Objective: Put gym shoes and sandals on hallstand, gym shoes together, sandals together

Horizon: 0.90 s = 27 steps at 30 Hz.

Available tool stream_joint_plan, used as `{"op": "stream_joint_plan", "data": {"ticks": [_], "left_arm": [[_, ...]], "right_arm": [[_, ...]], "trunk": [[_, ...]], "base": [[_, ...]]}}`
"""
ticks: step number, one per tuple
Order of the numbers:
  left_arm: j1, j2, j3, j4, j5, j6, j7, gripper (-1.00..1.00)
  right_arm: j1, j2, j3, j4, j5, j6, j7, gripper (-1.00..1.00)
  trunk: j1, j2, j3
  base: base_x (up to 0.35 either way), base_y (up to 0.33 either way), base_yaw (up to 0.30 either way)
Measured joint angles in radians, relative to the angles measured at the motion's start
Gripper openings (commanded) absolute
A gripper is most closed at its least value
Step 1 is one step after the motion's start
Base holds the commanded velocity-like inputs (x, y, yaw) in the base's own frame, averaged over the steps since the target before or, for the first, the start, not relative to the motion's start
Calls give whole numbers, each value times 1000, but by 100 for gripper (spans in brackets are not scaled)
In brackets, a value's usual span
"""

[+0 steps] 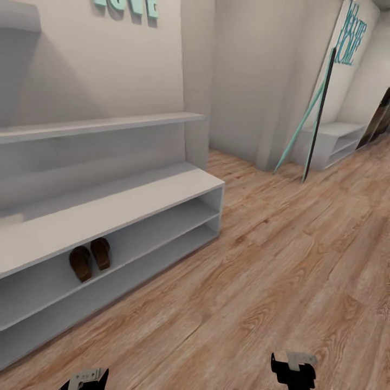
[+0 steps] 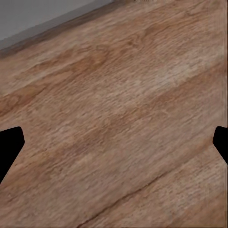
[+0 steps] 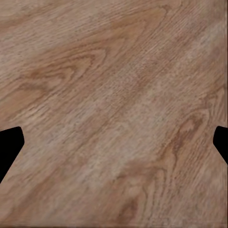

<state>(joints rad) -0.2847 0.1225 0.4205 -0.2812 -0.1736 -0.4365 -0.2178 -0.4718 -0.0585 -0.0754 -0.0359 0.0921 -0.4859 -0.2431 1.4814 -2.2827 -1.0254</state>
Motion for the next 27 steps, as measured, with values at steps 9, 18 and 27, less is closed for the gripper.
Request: {"op": "stream_joint_plan", "data": {"ticks": [9, 18, 27], "left_arm": [[0, -1, -1, 28, -1, -1, -2, 100], [0, -2, -1, 36, -1, -1, -9, 100], [0, -1, -1, 38, 1, 0, -11, 100]], "right_arm": [[0, -1, 0, -1, -1, 0, -1, 100], [0, -3, -1, -1, -1, 0, -1, 100], [0, -2, 0, 1, -1, 1, -1, 100]], "trunk": [[0, 0, 0], [0, 0, 0], [0, 0, 0]], "base": [[0, 0, -290], [0, 0, -290], [0, 0, -290]]}}
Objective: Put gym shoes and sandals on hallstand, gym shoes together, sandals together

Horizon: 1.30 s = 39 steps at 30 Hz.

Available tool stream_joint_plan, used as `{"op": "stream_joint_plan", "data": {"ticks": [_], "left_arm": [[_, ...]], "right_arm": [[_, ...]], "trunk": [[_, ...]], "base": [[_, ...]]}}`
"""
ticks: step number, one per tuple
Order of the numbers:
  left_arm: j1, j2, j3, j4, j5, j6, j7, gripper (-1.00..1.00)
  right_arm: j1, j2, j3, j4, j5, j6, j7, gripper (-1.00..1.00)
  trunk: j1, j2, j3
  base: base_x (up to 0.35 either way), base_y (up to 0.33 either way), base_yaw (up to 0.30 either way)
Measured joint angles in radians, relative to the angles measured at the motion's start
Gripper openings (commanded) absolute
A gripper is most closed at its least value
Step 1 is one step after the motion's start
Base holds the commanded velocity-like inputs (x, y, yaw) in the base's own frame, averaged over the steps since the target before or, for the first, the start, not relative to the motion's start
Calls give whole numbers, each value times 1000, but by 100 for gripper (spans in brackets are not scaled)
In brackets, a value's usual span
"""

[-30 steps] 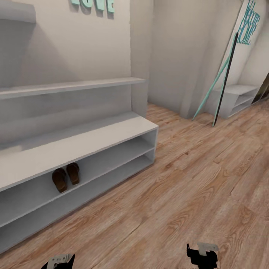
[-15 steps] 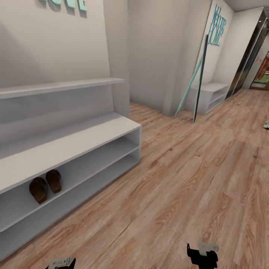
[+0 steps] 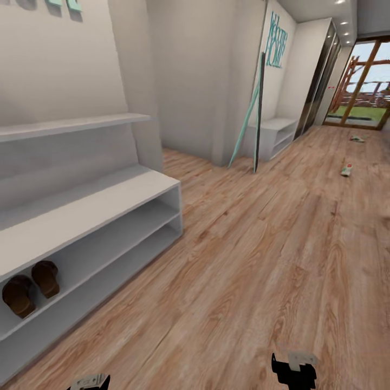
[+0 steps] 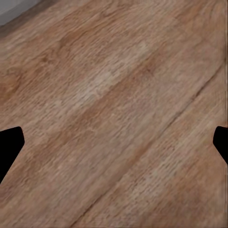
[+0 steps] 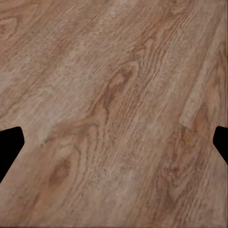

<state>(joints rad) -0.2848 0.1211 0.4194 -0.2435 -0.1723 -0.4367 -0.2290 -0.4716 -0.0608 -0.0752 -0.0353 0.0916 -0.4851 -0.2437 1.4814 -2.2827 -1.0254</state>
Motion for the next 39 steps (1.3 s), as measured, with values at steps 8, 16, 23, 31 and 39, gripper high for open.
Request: {"op": "stream_joint_plan", "data": {"ticks": [8, 16, 23, 31, 39], "left_arm": [[0, -1, 0, 1, -2, 0, -1, 100], [0, -1, 0, 5, -1, 0, 0, 100], [0, -1, 0, 6, 0, -1, 0, 100], [0, -1, 0, 7, 1, -1, 0, 100], [0, -2, 0, 6, 0, -1, 1, 100]], "right_arm": [[0, 2, 0, 0, 0, 0, 1, 100], [5, 4, 0, 2, 0, 0, 1, 100], [7, 5, 0, 1, 0, 0, 1, 100], [8, 6, 0, 0, 0, 0, 0, 100], [7, 7, 0, 0, 0, 0, 1, 100]], "trunk": [[0, 0, 0], [0, 0, 0], [0, 0, 0], [-31, 56, 25], [-61, 112, 50]], "base": [[0, 0, -290], [0, 0, -290], [0, 0, -290], [0, 0, -289], [0, 0, -84]]}}
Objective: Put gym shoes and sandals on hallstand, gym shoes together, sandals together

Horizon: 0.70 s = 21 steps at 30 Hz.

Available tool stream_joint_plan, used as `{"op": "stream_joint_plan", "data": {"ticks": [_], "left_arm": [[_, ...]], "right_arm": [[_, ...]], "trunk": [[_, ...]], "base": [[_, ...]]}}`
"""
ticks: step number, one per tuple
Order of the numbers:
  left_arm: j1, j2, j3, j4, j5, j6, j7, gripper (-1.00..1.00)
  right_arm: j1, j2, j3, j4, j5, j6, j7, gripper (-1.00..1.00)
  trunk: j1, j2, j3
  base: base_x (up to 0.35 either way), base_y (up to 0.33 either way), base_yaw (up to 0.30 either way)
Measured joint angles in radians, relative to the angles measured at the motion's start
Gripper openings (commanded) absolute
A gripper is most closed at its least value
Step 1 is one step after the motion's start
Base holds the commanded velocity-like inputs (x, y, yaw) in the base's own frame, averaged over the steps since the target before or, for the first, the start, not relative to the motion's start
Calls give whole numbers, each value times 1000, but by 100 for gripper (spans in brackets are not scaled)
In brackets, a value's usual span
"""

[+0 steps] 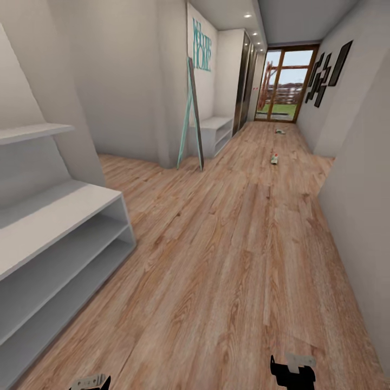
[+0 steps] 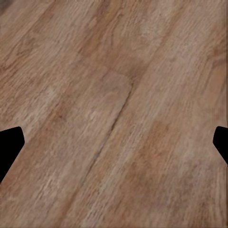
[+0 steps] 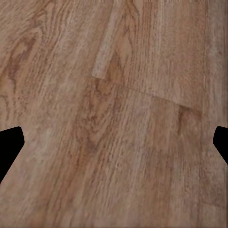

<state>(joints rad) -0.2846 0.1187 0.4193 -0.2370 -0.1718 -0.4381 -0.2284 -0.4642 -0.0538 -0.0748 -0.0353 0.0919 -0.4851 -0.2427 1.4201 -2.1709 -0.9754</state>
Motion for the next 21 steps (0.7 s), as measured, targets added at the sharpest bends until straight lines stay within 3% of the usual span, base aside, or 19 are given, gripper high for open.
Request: {"op": "stream_joint_plan", "data": {"ticks": [21], "left_arm": [[0, 0, 0, 0, -1, 0, 0, 100]], "right_arm": [[0, 0, 2, -2, 4, -1, 4, 100]], "trunk": [[-81, 147, 66]], "base": [[0, 0, -4]]}}
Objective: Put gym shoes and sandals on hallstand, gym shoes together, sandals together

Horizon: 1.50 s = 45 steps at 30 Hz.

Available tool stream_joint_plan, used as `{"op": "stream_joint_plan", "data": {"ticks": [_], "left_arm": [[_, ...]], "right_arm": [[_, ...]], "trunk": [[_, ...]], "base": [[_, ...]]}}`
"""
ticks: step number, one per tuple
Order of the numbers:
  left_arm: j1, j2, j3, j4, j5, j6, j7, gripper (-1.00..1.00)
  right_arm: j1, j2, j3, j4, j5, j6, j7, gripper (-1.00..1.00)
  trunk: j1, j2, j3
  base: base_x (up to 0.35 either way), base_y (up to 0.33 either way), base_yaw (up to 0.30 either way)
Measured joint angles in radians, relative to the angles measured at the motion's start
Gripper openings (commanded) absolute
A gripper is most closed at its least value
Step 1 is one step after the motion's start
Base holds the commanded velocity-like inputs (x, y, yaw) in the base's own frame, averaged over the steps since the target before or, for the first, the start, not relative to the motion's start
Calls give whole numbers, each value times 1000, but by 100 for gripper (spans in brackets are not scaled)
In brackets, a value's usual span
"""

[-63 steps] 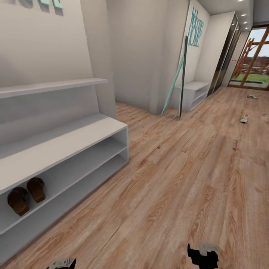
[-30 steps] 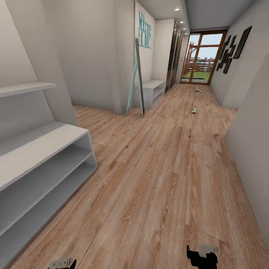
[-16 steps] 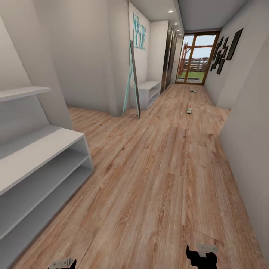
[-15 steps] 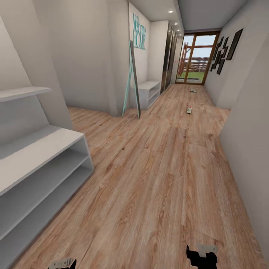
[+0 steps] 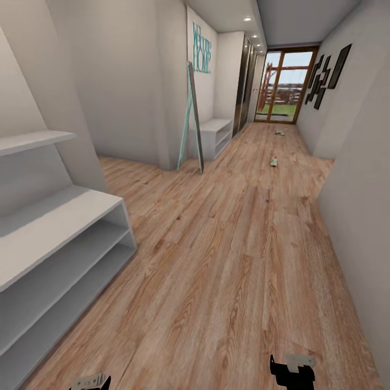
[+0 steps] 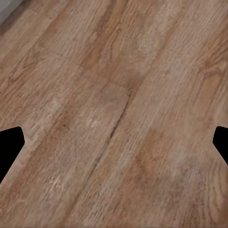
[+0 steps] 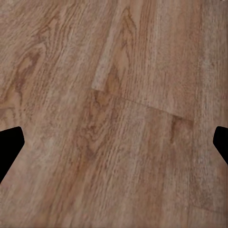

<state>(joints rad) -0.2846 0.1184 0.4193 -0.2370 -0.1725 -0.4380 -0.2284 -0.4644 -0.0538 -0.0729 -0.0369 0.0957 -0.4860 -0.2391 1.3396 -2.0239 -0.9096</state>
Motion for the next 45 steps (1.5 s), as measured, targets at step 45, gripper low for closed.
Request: {"op": "stream_joint_plan", "data": {"ticks": [45], "left_arm": [[0, 2, 1, -2, 4, 0, 1, 100]], "right_arm": [[0, 0, -1, 2, -4, 1, -5, 100]], "trunk": [[-35, 63, 28]], "base": [[188, 0, -112]]}}
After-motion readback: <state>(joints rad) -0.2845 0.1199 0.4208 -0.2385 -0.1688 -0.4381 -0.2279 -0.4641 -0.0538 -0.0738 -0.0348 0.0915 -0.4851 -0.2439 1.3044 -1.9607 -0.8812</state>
